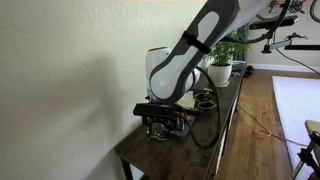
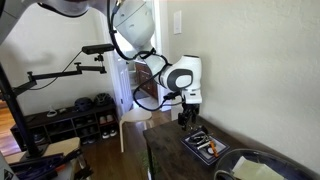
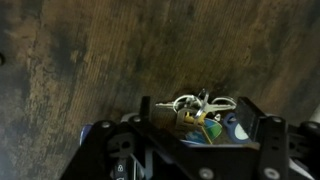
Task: Pick the keys on the table and put them on the box
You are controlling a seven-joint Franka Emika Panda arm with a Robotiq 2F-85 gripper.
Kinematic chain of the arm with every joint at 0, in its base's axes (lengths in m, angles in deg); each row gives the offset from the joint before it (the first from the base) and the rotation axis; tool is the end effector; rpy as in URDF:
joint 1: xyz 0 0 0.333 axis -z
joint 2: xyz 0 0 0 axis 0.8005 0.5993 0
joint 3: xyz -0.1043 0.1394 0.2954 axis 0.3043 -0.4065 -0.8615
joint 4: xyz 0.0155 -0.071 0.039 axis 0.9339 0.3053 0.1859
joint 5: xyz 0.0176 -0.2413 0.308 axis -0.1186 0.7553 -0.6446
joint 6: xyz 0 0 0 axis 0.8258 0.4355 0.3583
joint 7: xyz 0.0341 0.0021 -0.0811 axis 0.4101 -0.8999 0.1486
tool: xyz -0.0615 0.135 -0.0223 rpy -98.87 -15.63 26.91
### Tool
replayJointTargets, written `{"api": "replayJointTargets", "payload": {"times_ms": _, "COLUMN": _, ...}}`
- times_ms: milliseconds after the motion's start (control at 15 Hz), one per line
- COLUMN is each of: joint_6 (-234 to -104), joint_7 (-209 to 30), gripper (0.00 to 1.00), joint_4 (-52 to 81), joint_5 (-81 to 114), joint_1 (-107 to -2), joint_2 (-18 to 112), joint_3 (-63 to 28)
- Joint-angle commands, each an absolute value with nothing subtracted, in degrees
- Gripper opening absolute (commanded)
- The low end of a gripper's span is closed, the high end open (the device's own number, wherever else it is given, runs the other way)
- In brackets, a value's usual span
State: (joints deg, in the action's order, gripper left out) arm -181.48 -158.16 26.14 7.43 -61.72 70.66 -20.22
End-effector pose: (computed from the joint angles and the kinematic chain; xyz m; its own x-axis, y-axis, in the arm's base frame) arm 0.6658 0.0869 0.1354 0.3214 -0.9463 -0.0359 -0.9457 -0.3189 -0.0624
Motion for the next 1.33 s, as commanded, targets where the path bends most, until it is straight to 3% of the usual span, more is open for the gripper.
{"api": "replayJointTargets", "payload": {"times_ms": 0, "joint_6": -180.91, "joint_7": -160.43, "gripper": 0.56, "joint_4": 24.49, "joint_5": 6.45, "joint_1": -63.39, "joint_2": 72.06, "joint_3": -18.64}}
{"api": "replayJointTargets", "payload": {"times_ms": 533, "joint_6": -181.01, "joint_7": -160.64, "gripper": 0.06, "joint_4": 23.36, "joint_5": 6.33, "joint_1": -63.20, "joint_2": 72.99, "joint_3": -18.90}}
{"api": "replayJointTargets", "payload": {"times_ms": 800, "joint_6": -181.26, "joint_7": -159.80, "gripper": 0.02, "joint_4": 23.85, "joint_5": 6.26, "joint_1": -63.12, "joint_2": 71.99, "joint_3": -19.41}}
{"api": "replayJointTargets", "payload": {"times_ms": 1000, "joint_6": -180.86, "joint_7": -158.17, "gripper": 0.08, "joint_4": 24.88, "joint_5": 5.26, "joint_1": -62.22, "joint_2": 70.29, "joint_3": -20.83}}
{"api": "replayJointTargets", "payload": {"times_ms": 1267, "joint_6": -181.66, "joint_7": -157.90, "gripper": 0.06, "joint_4": 26.60, "joint_5": 4.68, "joint_1": -62.54, "joint_2": 67.48, "joint_3": -20.94}}
